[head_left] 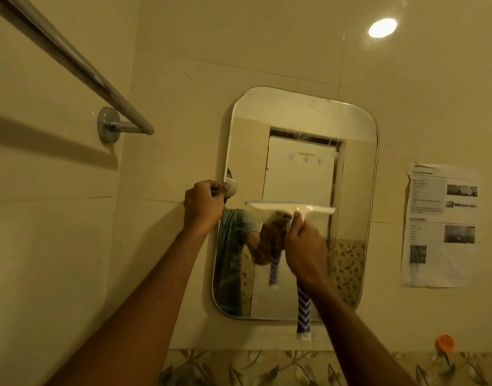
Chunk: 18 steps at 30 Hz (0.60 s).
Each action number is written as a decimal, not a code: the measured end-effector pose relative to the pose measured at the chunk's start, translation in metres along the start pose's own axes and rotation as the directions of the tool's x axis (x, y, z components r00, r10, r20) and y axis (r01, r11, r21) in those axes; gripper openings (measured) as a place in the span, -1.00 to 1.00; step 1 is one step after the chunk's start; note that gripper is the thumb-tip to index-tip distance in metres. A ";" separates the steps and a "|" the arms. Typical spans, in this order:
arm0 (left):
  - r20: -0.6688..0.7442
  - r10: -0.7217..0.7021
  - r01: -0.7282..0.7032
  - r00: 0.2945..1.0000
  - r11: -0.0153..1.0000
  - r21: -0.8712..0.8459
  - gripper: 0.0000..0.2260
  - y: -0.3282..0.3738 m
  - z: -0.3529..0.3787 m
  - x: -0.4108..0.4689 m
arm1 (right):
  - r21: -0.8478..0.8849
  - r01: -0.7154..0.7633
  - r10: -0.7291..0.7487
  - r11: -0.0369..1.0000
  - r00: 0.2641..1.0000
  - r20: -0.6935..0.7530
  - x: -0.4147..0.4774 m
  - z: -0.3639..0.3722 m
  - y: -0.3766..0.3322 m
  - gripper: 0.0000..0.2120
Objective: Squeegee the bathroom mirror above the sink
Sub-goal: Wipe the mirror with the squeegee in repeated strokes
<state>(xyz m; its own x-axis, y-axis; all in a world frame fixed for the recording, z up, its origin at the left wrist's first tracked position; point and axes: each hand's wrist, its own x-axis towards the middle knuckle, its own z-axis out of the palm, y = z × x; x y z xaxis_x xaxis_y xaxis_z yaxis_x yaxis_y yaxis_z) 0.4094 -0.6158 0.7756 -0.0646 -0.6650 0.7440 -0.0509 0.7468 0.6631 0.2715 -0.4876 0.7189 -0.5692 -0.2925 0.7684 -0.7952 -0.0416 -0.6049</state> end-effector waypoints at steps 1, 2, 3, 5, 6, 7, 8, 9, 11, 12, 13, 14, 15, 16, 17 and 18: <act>0.000 0.005 -0.005 1.000 1.000 0.008 -0.73 -0.001 0.000 -0.001 | 0.003 0.017 -0.017 1.000 1.000 -0.018 0.011 -0.001 -0.007 -0.59; 0.001 0.006 -0.006 1.000 1.000 0.016 -0.72 -0.001 0.000 -0.001 | 0.007 0.030 -0.030 1.000 0.999 -0.034 0.020 -0.001 -0.012 -0.59; 0.002 0.003 -0.003 1.000 1.000 0.021 -0.72 -0.002 0.000 -0.001 | 0.004 0.044 -0.044 0.999 0.998 -0.048 0.024 0.000 -0.015 -0.58; 0.010 -0.008 0.007 1.000 1.000 0.027 -0.71 -0.006 0.000 -0.002 | -0.020 0.031 -0.032 0.999 0.998 -0.052 0.020 0.003 -0.010 -0.56; 0.016 -0.012 0.012 1.000 0.999 0.030 -0.72 -0.010 0.001 -0.004 | -0.026 0.012 -0.013 1.000 0.999 -0.044 0.013 0.004 -0.005 -0.55; 0.021 -0.014 0.013 1.000 0.999 0.034 -0.72 -0.013 0.001 -0.008 | -0.023 -0.006 0.006 1.000 0.999 -0.031 0.002 0.007 0.003 -0.56; 0.026 -0.016 0.015 1.000 0.999 0.039 -0.71 -0.017 0.002 -0.011 | -0.017 -0.027 0.026 1.000 1.000 -0.010 -0.013 0.010 0.013 -0.57; 0.030 -0.019 0.018 0.999 0.999 0.043 -0.71 -0.021 0.002 -0.016 | -0.010 -0.046 0.046 0.999 0.999 0.012 -0.029 0.012 0.023 -0.59; 0.033 -0.024 0.022 0.999 0.998 0.050 -0.71 -0.027 0.003 -0.024 | -0.016 -0.073 0.073 0.997 0.997 0.039 -0.059 0.015 0.040 -0.61; 0.032 -0.028 0.026 0.999 0.998 0.049 -0.71 -0.030 0.003 -0.027 | -0.031 -0.086 0.087 0.996 0.995 0.046 -0.071 0.015 0.046 -0.63; 0.031 -0.034 0.033 0.999 0.998 0.044 -0.71 -0.031 0.003 -0.029 | -0.044 -0.096 0.098 0.994 0.994 0.050 -0.078 0.014 0.049 -0.64; 0.026 -0.039 0.038 0.999 0.998 0.039 -0.71 -0.032 0.003 -0.031 | -0.053 -0.099 0.102 0.994 0.993 0.053 -0.080 0.013 0.049 -0.64; 0.022 -0.042 0.041 0.999 0.999 0.034 -0.71 -0.032 0.003 -0.033 | -0.055 -0.092 0.095 0.994 0.994 0.052 -0.078 0.011 0.046 -0.64; 0.022 -0.041 0.040 0.999 0.999 0.028 -0.71 -0.034 0.003 -0.034 | -0.048 -0.080 0.083 0.996 0.995 0.047 -0.072 0.008 0.040 -0.63; 0.024 -0.039 0.038 0.999 0.999 0.021 -0.71 -0.035 0.003 -0.036 | -0.026 -0.066 0.067 0.997 0.997 0.040 -0.062 0.005 0.034 -0.62; 0.024 -0.039 0.039 0.999 0.999 0.018 -0.71 -0.036 0.004 -0.038 | 0.000 -0.057 0.057 0.998 0.998 0.036 -0.050 0.003 0.028 -0.61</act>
<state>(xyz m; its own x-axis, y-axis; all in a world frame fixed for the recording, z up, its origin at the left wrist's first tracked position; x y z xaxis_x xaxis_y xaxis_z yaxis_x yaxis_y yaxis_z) 0.4096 -0.6175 0.7229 -0.0865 -0.6933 0.7154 -0.0711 0.7206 0.6897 0.2784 -0.4770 0.6635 -0.6059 -0.3283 0.7246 -0.7613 -0.0252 -0.6480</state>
